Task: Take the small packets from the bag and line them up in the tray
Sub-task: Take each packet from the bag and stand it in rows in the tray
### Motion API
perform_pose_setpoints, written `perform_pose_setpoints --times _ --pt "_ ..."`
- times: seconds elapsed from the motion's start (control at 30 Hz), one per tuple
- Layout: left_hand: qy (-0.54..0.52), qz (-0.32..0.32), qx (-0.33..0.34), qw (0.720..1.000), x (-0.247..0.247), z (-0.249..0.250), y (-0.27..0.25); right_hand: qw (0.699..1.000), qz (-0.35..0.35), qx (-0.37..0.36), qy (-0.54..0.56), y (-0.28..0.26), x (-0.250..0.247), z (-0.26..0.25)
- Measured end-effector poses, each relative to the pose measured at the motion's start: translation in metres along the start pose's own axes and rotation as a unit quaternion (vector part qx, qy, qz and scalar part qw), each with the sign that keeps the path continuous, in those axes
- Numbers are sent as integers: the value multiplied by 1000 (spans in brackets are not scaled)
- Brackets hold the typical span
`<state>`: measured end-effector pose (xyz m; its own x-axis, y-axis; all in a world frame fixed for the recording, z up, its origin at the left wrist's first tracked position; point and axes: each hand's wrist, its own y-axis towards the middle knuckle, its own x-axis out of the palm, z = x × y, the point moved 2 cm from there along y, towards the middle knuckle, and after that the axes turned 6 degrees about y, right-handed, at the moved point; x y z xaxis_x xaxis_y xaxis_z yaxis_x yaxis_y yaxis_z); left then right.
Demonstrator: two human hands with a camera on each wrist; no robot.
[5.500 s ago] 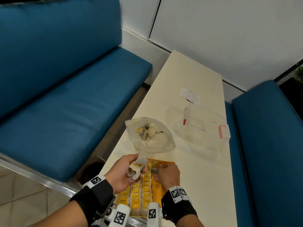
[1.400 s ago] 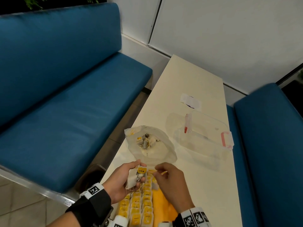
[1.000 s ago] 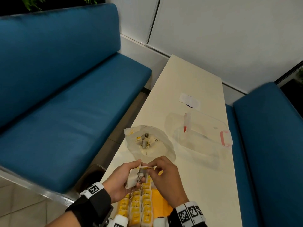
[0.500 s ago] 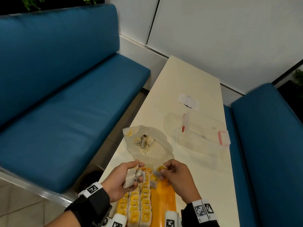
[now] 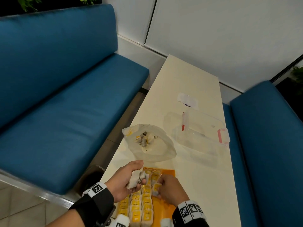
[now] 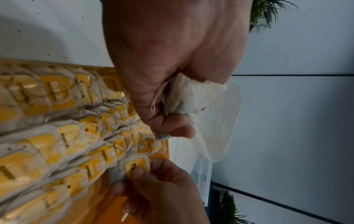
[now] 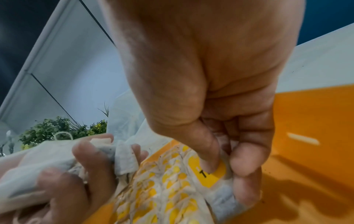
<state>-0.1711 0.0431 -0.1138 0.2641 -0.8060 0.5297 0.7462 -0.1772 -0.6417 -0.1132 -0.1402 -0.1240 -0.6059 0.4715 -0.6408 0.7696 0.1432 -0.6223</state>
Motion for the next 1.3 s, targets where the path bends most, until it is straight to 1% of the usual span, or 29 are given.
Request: perform_pose_setpoints --times 0.1,0.23,0.43,0.6,0.77,0.93,1.13,1.17,1.2,1.27,1.3 --pt "18 2 10 1000 -3 1 1 1000 -8 19 7 6 3 -2" --pt "37 4 14 999 -7 2 2 1000 10 23 5 16 10 -1" --pt "53 0 20 998 -11 1 2 997 69 18 10 14 11 -4" --pt "63 3 16 998 -11 1 1 991 136 4 12 16 16 -2" --pt "67 5 9 998 -13 0 1 986 162 5 37 13 21 -5" --pt "63 0 4 998 -12 1 -4 984 172 -1 51 11 19 -7" --pt "36 -3 -15 999 -10 1 -8 988 148 -8 43 -9 8 -14" --pt "35 -3 -14 999 -10 1 -7 987 152 -21 39 -16 5 -19" --pt "32 -2 -13 999 -10 0 -7 984 163 -56 41 -26 1 -25" --pt "26 3 -5 1000 -8 1 -8 966 170 -167 97 -47 -4 -41" --pt "25 9 2 1000 -6 1 -7 955 146 -217 139 -57 -5 -50"
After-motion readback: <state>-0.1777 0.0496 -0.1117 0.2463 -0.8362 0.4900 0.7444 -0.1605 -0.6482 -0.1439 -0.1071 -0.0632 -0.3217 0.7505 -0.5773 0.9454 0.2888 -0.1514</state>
